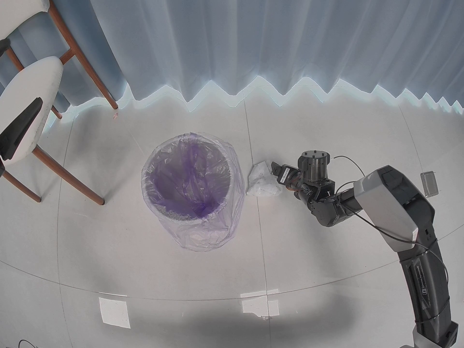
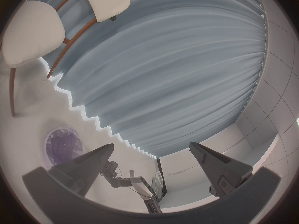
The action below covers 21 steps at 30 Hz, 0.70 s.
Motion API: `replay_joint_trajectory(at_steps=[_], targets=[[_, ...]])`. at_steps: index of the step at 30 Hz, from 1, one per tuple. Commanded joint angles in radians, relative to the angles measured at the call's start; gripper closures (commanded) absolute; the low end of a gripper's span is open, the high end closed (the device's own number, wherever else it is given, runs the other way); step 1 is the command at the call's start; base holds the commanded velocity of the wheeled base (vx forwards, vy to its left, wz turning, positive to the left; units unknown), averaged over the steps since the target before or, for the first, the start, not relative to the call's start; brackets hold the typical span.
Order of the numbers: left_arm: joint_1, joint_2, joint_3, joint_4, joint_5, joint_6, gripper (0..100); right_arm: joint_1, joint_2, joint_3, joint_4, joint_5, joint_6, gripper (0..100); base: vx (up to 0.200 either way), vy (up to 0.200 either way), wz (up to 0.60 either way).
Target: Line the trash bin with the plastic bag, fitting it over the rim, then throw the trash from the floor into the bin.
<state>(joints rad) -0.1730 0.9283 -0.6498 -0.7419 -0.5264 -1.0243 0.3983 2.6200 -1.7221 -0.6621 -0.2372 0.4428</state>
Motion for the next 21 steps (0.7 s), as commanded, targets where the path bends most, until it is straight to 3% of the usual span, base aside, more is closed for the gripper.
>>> replay_joint_trajectory(at_steps=[1,9,21], targets=[[0.0,0.006,0.004,-0.001,0.0,0.0,0,-0.007,0.117,-0.079,0.016,-0.001,-0.001,0,0.0,0.0,0.0],[0.003,0.009,0.004,-0.001,0.005,0.003,0,-0.012,0.201,-0.271,0.107,0.001,0.001,0,0.0,0.0,0.0],[0.012,0.004,-0.005,-0.002,0.012,0.003,0,-0.007,0.21,-0.263,0.118,0.001,0.005,0,0.0,0.0,0.0]])
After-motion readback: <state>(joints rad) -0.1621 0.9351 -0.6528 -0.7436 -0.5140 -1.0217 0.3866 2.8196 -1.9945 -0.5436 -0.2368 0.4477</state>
